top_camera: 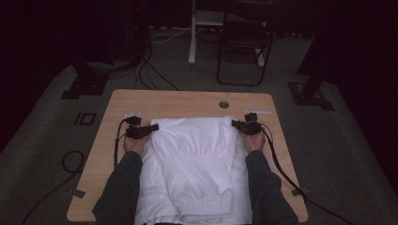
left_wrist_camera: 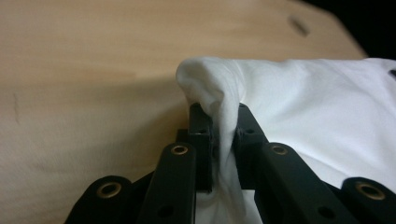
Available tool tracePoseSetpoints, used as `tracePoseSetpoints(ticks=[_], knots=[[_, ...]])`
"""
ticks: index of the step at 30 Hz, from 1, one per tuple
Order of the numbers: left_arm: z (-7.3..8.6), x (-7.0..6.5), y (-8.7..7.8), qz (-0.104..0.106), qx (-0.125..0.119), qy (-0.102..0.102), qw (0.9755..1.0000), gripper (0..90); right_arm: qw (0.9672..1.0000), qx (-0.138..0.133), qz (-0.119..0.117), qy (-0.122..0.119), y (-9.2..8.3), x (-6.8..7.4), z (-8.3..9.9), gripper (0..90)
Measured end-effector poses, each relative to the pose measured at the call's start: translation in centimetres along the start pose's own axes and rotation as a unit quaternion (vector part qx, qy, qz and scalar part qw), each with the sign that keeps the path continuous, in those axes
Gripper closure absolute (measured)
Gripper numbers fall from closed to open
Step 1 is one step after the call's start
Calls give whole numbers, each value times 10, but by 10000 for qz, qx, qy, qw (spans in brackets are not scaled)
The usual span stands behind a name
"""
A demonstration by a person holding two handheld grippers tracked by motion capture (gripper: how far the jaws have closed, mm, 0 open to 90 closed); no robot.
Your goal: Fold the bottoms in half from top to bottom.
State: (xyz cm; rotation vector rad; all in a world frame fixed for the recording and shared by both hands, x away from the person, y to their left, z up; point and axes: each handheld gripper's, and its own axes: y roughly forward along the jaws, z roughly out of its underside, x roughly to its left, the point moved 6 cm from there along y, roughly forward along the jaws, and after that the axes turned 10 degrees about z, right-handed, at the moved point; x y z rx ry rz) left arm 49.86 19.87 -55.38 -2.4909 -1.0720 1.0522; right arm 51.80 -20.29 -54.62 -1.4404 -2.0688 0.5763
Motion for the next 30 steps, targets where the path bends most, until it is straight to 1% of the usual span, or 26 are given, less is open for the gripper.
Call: tracePoseSetpoints(ticks=[1, 2, 3, 4, 5, 6, 7, 9, 10, 14, 15, 16, 17, 18, 20, 21, 23, 24, 25, 27, 29, 30], knots=[[-4, 0, -4, -62, -51, 34, 10000, 818, 9998, -127, 131, 8, -4, -2, -6, 875], [-9, -1, -8, -38, -151, 38, 9999, 818, 9995, -214, 230, 15, -8, -4, -10, 875], [-16, -3, -14, 35, -284, 47, 9996, 818, 9992, -316, 209, 101, -13, -8, -15, 875], [-20, -7, -17, 83, -326, 137, 9993, 818, 9992, -357, 164, 101, -17, -10, -20, 875], [-23, -10, -17, 71, -318, 220, 9992, 818, 9990, -371, 237, -65, -20, -10, -22, 875], [-27, -15, -17, -28, -254, 403, 9989, 817, 9987, -391, 277, -179, -22, -8, -24, 876], [-29, -18, -17, -70, -230, 468, 9986, 817, 9981, -419, 323, -304, -25, -7, -26, 876], [-31, -20, -17, -79, -209, 495, 9985, 816, 9980, -440, 321, -332, -26, -6, -27, 876], [-34, -23, -17, -65, -246, 476, 9985, 816, 9977, -467, 331, -361, -27, -5, -27, 877], [-39, -29, -25, 148, -386, 546, 9977, 812, 9976, -620, 208, -245, -37, -11, -30, 877], [-39, -29, -25, 148, -386, 546, 9977, 812, 9976, -620, 208, -245, -37, -11, -30, 877], [-40, -33, -30, 269, -442, 570, 9970, 812, 9973, -683, 157, -226, -41, -12, -31, 877], [-39, -35, -32, 317, -459, 563, 9969, 811, 9967, -783, 50, -189, -47, -12, -32, 877], [-37, -37, -36, 400, -484, 602, 9962, 812, 9965, -809, 22, -206, -50, -12, -31, 877], [-33, -40, -42, 504, -508, 599, 9956, 812, 9954, -898, -40, -319, -60, -9, -28, 877], [-30, -42, -47, 598, -521, 608, 9950, 812, 9950, -933, -84, -358, -64, -8, -27, 877], [-24, -47, -56, 724, -539, 639, 9939, 812, 9937, -1030, -209, -396, -76, -6, -20, 877], [-21, -49, -59, 754, -524, 674, 9935, 813, 9932, -1053, -294, -405, -81, -4, -16, 877], [-16, -53, -64, 798, -468, 736, 9930, 813, 9928, -1073, -321, -426, -85, -3, -13, 877], [-6, -60, -72, 800, -378, 929, 9917, 813, 9920, -1088, -372, -523, -95, 0, -4, 878], [5, -67, -80, 920, -339, 974, 9904, 811, 9911, -1088, -377, -673, -106, 2, 8, 878], [9, -69, -82, 937, -329, 1009, 9899, 811, 9909, -1087, -411, -685, -111, 3, 14, 877]])
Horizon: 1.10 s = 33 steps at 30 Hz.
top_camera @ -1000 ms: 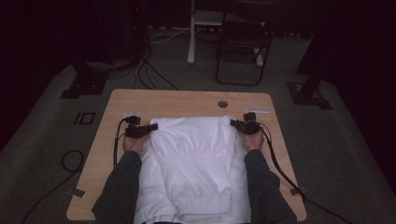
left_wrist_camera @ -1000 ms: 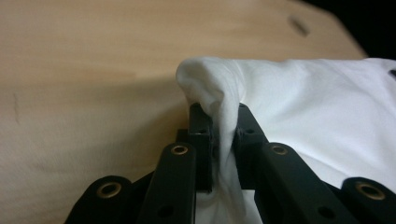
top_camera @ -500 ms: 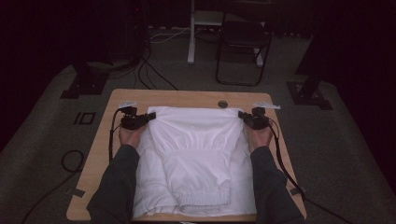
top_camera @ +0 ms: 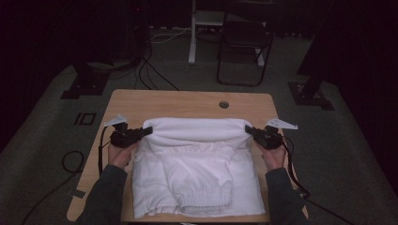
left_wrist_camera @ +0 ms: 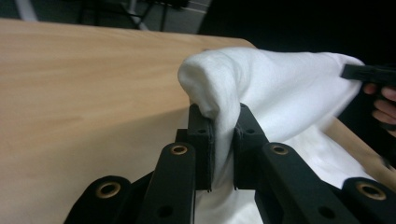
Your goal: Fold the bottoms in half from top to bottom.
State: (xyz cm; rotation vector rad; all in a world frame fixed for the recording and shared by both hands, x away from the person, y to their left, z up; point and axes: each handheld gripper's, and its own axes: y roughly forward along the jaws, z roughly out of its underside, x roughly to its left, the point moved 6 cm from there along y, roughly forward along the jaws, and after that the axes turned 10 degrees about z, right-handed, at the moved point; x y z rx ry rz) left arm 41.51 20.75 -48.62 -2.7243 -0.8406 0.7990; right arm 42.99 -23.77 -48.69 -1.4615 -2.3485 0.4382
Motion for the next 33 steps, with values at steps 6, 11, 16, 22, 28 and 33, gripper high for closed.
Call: tracePoseSetpoints(ticks=[6, 11, 16, 22, 28, 33], knots=[[40, -20, -12, 67, 413, 178, 9990, 799, 9992, 330, -21, -230, -27, 11, 36, 877], [81, -25, -12, -144, 1073, 147, 9940, 792, 9960, 828, -76, -335, -37, 22, 76, 876], [115, -19, -2, -451, 1723, 164, 9839, 796, 9887, 1420, -192, -442, -34, 31, 113, 875], [112, -11, 8, -668, 1681, 316, 9830, 810, 9840, 1616, 1, -753, -23, 34, 119, 874], [99, 3, 24, -972, 1586, 405, 9817, 812, 9835, 1593, 222, -830, -5, 28, 111, 872], [84, 19, 39, -1255, 1572, 477, 9784, 813, 9832, 1597, 355, -815, 15, 21, 100, 871]])
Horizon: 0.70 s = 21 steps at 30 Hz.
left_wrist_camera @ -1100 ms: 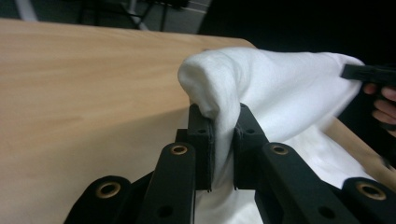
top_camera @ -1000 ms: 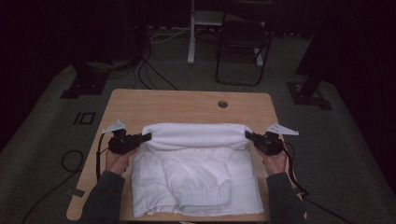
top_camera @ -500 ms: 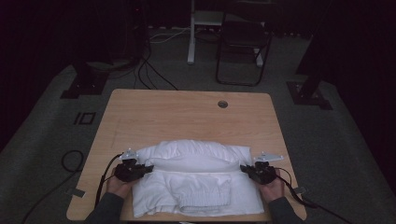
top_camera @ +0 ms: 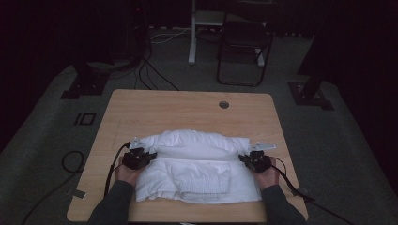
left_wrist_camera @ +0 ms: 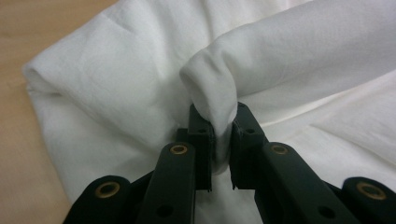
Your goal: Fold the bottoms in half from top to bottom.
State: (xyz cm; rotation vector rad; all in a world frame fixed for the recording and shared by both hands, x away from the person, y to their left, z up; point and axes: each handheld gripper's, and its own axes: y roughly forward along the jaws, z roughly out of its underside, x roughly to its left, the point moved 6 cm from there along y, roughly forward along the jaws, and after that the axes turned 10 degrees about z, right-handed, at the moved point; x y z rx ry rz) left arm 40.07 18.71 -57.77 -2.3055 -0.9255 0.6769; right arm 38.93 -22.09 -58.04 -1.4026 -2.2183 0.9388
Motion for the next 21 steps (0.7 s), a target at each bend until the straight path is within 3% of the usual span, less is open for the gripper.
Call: tracePoseSetpoints(ticks=[11, 21], knots=[[-30, 26, 23, -316, -25, -118, 9994, 813, 9997, 1, 123, 196, 25, -14, -23, 871], [-39, 35, 29, -405, -111, -376, 9984, 814, 9990, 13, 294, 349, 40, -18, -37, 871]])
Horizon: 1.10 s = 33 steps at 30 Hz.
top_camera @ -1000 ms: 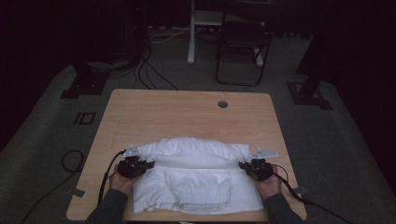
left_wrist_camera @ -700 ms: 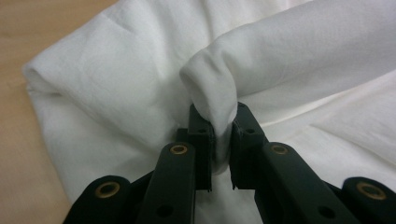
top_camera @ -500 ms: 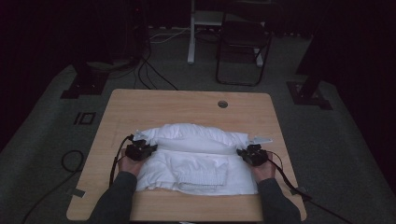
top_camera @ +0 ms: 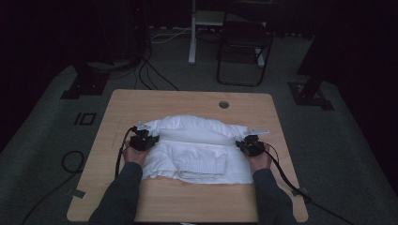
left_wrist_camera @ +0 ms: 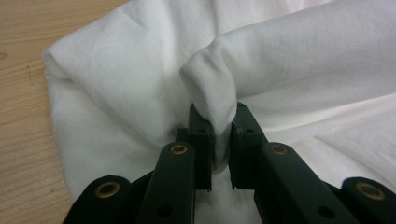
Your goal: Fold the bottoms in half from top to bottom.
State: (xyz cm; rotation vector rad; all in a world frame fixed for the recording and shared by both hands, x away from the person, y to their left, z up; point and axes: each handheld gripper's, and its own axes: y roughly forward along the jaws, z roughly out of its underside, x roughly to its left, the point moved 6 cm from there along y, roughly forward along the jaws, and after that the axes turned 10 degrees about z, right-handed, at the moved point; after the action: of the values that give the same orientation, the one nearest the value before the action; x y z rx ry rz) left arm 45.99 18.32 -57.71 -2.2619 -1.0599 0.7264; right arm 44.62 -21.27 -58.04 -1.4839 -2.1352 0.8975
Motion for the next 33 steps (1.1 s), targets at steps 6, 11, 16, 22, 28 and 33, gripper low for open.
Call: tracePoseSetpoints(ticks=[6, 11, 16, 22, 28, 33], knots=[[-10, -1, -17, 269, -173, -218, 9993, 831, 9992, -40, -253, 298, -7, -4, -6, 871], [-38, -12, -54, 573, -837, -123, 9948, 840, 9950, -719, -312, 611, -38, -15, -29, 873], [-67, -32, -102, 882, -1554, 133, 9838, 843, 9857, -1498, -270, 726, -77, -26, -56, 874], [-41, -47, -122, 1265, -1505, 178, 9803, 842, 9792, -1894, -419, 602, -115, -25, -54, 874], [13, -53, -113, 1505, -1136, -125, 9820, 833, 9867, -1425, -672, 389, -122, -5, 12, 872], [44, -54, -110, 1580, -983, -322, 9820, 637, 9914, -952, -835, 317, -118, 6, 50, 797]])
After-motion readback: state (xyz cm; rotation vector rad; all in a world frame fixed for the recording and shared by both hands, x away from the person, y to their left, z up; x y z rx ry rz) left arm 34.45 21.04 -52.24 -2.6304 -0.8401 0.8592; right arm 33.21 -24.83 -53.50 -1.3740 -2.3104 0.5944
